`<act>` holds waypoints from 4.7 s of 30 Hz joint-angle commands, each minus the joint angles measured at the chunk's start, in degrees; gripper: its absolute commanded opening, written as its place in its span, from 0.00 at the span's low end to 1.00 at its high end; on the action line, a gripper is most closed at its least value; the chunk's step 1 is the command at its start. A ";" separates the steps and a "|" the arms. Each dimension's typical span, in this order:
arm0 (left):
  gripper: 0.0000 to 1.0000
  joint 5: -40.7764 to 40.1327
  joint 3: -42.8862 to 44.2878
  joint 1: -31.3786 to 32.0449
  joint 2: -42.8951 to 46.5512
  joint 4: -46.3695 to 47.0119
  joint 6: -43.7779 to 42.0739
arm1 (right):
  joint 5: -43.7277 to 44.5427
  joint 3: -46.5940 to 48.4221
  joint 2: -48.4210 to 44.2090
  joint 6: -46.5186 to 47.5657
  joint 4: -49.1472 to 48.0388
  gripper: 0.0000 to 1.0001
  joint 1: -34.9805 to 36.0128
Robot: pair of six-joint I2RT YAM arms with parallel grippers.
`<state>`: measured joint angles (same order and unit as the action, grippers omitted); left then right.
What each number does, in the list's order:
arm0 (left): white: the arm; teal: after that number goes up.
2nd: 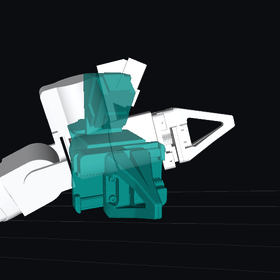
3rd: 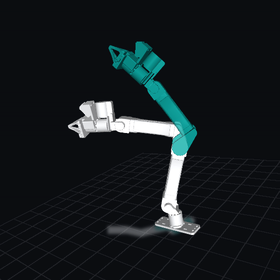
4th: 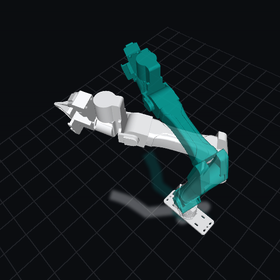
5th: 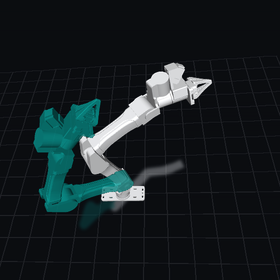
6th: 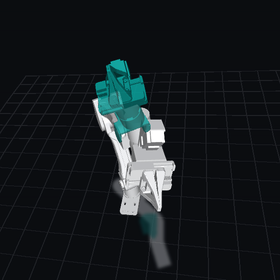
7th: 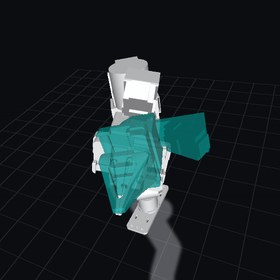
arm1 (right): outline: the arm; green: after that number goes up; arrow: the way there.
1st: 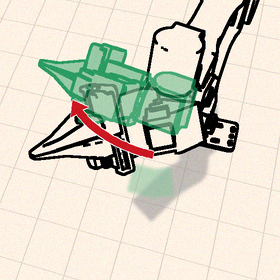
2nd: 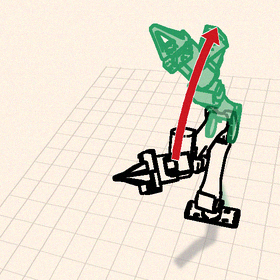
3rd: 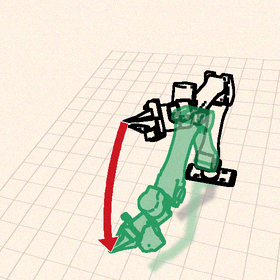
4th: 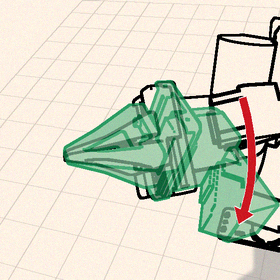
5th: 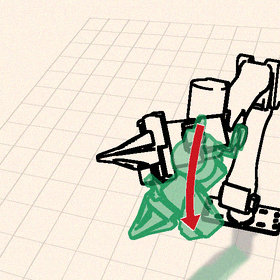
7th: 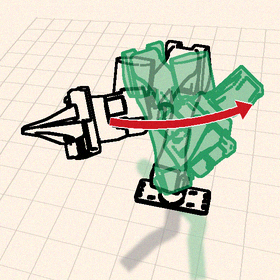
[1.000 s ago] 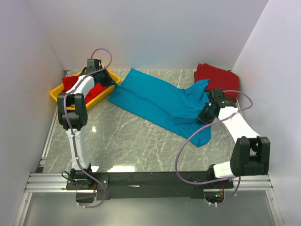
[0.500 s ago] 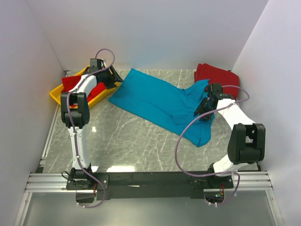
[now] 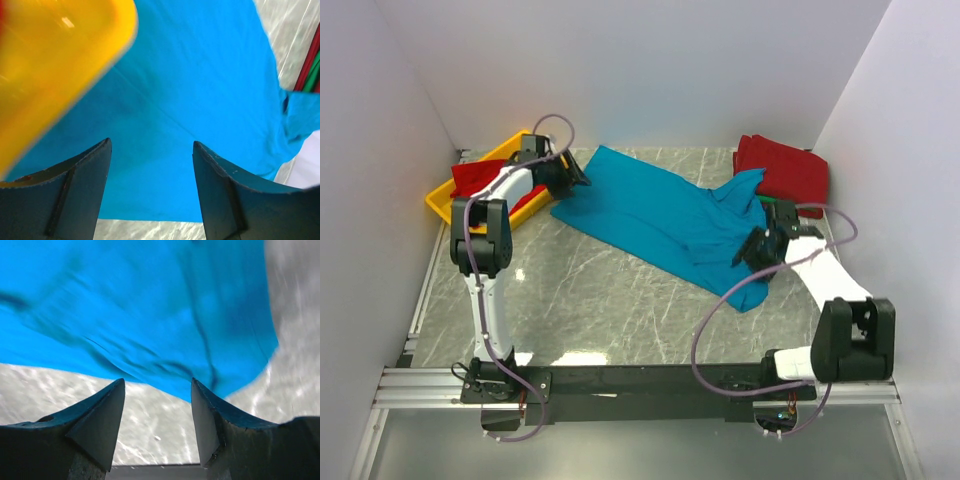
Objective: Fold and stack the t-shirts
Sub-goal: Fold the tshirt
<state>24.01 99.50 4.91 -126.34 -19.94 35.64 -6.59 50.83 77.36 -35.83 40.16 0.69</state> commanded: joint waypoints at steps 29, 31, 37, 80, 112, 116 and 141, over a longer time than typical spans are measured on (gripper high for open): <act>0.72 -3.53 -9.77 4.59 1.54 4.83 -4.43 | 4.12 -9.70 -0.64 -2.22 -1.58 0.13 -0.42; 0.72 -4.06 -10.03 4.59 1.28 4.91 -5.14 | 5.35 -8.82 -0.28 -1.70 -0.79 0.04 -0.42; 0.72 -5.81 -11.35 4.50 1.45 5.53 -8.12 | 8.43 -5.75 1.82 0.06 1.23 0.00 -0.42; 0.74 -3.62 -8.19 4.59 6.20 4.83 -7.60 | -1.58 -9.16 -14.53 -2.48 -0.96 0.48 2.73; 0.75 -4.67 -11.96 5.11 3.47 6.58 -8.48 | 4.21 -10.57 6.13 -2.40 -5.01 0.49 5.02; 0.75 -6.60 -13.63 5.11 4.00 5.53 -9.27 | 4.13 -11.45 6.05 -2.31 -3.34 0.48 5.02; 0.75 -13.46 -34.20 5.29 17.62 -3.17 -7.69 | -0.79 -19.71 -8.27 -3.80 7.82 0.50 5.11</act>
<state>14.59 68.45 10.09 -108.51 -14.76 28.75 -7.79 33.06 70.85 -39.42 42.46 5.39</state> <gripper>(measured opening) 0.751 0.496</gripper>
